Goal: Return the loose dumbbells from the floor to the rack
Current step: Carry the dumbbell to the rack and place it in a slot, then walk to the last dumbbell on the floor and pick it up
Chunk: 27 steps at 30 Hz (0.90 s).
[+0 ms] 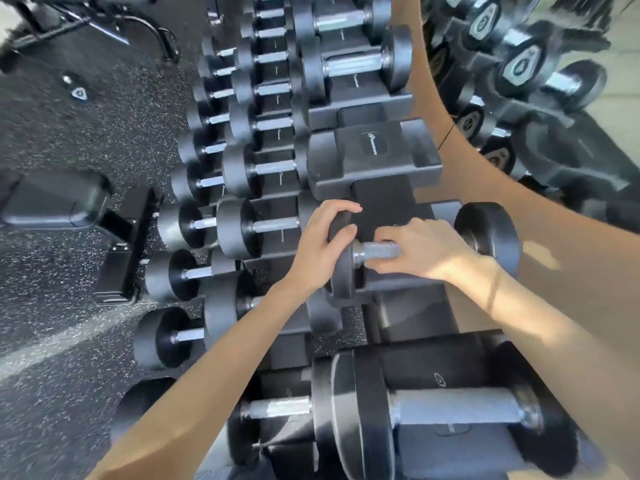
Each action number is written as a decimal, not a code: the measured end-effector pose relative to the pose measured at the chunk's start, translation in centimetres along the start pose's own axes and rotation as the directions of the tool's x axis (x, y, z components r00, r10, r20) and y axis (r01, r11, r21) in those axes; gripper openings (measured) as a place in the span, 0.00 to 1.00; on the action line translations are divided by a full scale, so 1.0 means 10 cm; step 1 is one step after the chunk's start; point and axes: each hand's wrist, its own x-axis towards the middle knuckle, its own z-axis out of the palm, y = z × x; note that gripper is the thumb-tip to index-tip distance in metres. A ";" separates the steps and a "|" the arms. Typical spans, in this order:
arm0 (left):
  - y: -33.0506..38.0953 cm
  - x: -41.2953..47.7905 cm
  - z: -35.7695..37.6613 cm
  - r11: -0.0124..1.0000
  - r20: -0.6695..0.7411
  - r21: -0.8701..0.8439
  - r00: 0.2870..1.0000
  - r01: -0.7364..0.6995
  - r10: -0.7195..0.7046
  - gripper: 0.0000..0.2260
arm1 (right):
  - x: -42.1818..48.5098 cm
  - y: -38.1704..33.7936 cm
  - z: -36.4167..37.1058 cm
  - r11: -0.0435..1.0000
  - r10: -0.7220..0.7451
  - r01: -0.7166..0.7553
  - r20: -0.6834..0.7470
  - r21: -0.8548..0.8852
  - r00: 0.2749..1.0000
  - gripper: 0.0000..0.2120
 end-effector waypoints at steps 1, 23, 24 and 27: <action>-0.04 0.03 0.01 1.000 -0.003 -0.023 1.000 0.021 -0.021 0.16 | 0.04 0.03 0.03 1.000 -0.015 0.015 -0.012 -0.008 1.000 0.19; -0.01 -0.18 -0.22 0.955 -0.005 0.256 0.988 0.151 -0.155 0.26 | 0.20 0.14 0.04 0.992 -0.117 0.112 -0.081 -0.059 0.990 0.21; 0.03 -0.29 -0.31 0.910 0.007 0.396 0.991 0.120 -0.134 0.27 | 0.17 0.10 0.01 0.987 -0.125 0.116 -0.082 -0.110 0.989 0.21; 0.12 -0.65 -0.59 0.758 0.000 0.648 0.995 0.074 -0.097 0.28 | 0.04 -0.06 -0.14 0.978 -0.182 0.157 -0.203 -0.135 0.962 0.22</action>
